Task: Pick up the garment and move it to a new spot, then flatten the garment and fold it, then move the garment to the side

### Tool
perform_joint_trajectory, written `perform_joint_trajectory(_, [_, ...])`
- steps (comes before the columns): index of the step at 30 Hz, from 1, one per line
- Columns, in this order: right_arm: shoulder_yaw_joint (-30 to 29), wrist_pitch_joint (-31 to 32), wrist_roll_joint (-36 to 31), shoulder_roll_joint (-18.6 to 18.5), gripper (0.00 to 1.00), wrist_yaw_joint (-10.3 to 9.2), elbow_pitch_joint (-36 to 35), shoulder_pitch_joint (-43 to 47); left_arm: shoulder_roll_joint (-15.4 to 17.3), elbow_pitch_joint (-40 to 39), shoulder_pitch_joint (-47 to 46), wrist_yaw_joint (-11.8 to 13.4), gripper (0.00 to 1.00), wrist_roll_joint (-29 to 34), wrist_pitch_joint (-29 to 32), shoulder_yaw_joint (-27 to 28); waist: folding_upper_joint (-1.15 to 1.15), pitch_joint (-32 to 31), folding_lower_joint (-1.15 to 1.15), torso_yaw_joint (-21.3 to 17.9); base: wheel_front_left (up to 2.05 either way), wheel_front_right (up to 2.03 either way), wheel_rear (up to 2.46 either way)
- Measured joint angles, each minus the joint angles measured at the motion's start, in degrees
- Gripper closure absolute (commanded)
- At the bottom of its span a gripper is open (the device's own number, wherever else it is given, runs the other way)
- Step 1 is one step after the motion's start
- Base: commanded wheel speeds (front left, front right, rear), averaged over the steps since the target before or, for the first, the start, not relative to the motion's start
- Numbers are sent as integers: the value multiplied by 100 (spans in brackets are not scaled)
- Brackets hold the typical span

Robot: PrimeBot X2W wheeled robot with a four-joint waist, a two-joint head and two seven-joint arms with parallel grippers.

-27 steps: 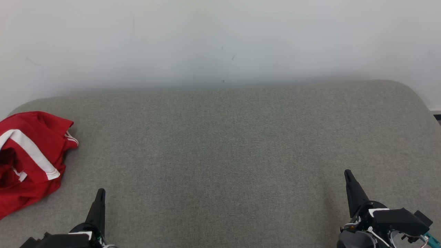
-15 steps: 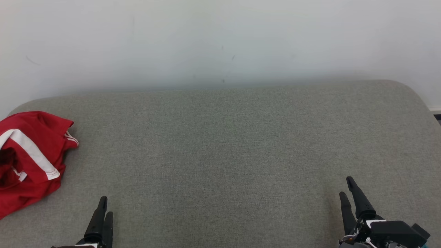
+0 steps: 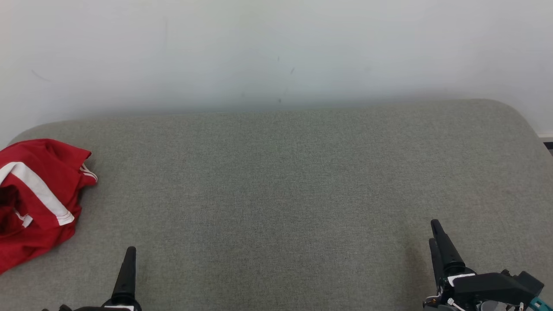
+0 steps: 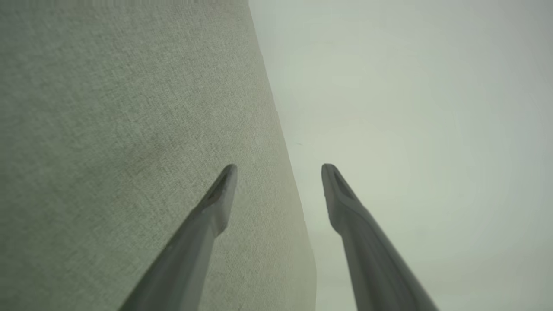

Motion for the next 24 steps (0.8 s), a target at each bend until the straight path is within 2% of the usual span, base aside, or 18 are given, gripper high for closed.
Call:
perform_joint_trajectory(10, [126, -257, -1198, -49, 0, 0, 46, 0, 0, -1, 27, 0, 0, 1423, -263, -62, 0, 15, 0, -5, 0, 0, 0])
perform_joint_trajectory(24, [231, -552, -2395, -74, 0, 0, 87, 0, 2, -29, 59, 80, 0, 2726, -567, -198, 0, 42, 0, -26, 0, 0, 0])
